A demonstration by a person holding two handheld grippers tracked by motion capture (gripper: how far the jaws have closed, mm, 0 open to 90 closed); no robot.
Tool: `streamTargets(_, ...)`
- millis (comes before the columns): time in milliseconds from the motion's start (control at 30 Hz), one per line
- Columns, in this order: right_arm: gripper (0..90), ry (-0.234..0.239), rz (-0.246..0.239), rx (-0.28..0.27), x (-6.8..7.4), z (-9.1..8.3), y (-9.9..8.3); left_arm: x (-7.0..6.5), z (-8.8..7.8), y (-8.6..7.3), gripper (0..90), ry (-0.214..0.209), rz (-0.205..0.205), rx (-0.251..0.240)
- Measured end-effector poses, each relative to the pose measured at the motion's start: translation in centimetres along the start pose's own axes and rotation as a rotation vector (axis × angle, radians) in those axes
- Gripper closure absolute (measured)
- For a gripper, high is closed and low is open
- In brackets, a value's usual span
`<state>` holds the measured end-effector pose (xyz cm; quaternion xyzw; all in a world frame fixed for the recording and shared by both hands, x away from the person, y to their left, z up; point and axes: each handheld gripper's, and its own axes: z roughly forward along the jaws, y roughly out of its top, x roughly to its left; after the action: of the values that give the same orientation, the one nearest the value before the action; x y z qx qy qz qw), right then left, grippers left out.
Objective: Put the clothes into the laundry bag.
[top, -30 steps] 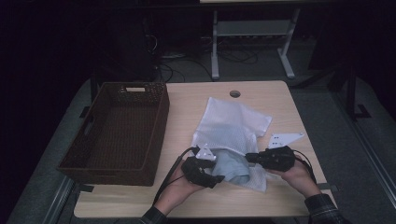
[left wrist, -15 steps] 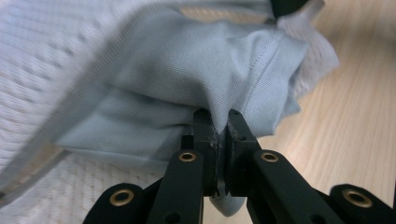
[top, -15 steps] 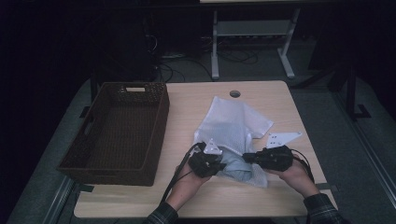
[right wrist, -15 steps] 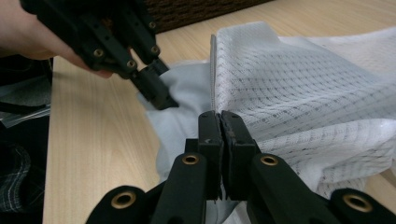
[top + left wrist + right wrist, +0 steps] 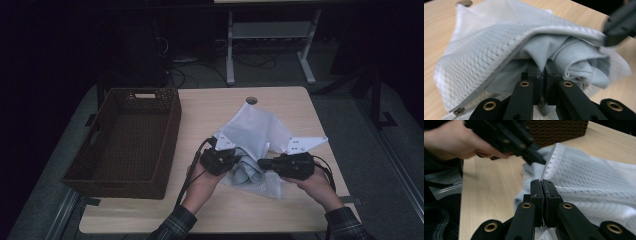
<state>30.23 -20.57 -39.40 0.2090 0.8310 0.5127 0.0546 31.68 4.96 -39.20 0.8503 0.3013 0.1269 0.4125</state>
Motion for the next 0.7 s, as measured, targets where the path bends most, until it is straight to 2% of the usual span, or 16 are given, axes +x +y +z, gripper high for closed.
streamTargets(167,87.8,0.029,-0.004,-0.007,0.4,0.1,0.3,0.1,1.4,0.7,86.5,0.054,-0.015,-0.011)
streamTargets(300,88.2,0.058,-0.012,0.002,0.7,0.2,0.3,0.3,2.8,1.0,86.5,0.090,-0.043,-0.016)
streamTargets(467,88.1,0.080,-0.022,0.006,1.0,0.3,0.4,0.6,4.2,1.2,86.5,0.087,-0.092,-0.042)
streamTargets(700,88.1,0.081,-0.019,0.020,0.8,0.3,0.1,0.0,6.1,0.8,86.3,0.093,-0.107,-0.047)
